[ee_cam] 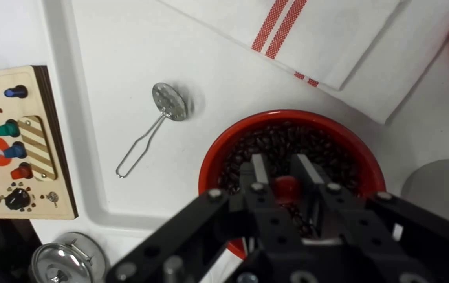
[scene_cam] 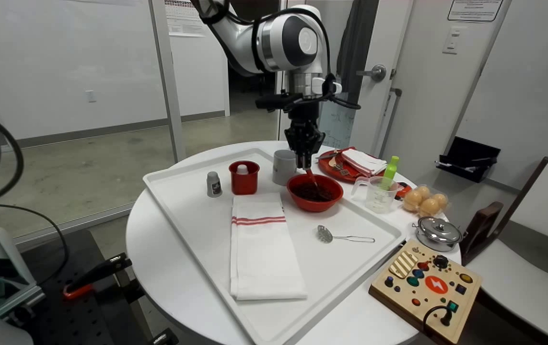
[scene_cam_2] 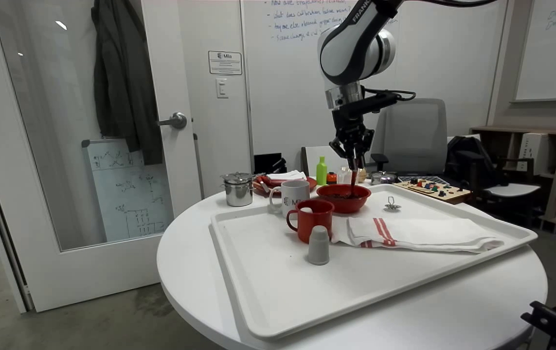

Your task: Put the salt and pepper shaker in the red mug and use the spoon to mix the contents of the red bowl

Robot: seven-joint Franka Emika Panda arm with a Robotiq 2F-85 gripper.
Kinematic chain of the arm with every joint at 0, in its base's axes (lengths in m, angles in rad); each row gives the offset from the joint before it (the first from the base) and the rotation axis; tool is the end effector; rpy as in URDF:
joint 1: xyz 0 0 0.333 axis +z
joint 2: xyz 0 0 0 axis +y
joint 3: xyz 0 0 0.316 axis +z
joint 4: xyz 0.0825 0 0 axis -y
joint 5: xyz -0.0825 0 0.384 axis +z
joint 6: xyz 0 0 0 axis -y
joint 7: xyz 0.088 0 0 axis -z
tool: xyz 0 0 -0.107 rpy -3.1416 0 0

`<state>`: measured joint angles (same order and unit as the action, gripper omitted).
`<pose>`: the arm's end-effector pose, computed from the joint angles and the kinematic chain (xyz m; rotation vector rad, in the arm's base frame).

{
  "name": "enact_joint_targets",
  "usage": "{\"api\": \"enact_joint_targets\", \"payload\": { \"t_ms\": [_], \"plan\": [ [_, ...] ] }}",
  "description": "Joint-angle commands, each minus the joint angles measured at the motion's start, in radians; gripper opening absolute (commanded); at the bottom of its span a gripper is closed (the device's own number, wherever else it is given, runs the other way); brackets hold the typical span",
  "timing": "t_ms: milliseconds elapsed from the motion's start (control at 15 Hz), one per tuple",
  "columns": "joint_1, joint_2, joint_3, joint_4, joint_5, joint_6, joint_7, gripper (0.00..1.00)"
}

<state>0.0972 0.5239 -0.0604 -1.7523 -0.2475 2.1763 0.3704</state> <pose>0.6529 0.0180 0.2657 2.8873 -0.2538 -0.0758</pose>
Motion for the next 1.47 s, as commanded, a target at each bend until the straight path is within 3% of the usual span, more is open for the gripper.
{"api": "enact_joint_targets", "payload": {
  "t_ms": [0, 1400],
  "plan": [
    [0.005, -0.01, -0.002, -0.004, 0.022, -0.001, -0.01, 0.11],
    [0.067, -0.147, 0.016, 0.033, -0.035, -0.101, 0.008, 0.11]
  ]
}}
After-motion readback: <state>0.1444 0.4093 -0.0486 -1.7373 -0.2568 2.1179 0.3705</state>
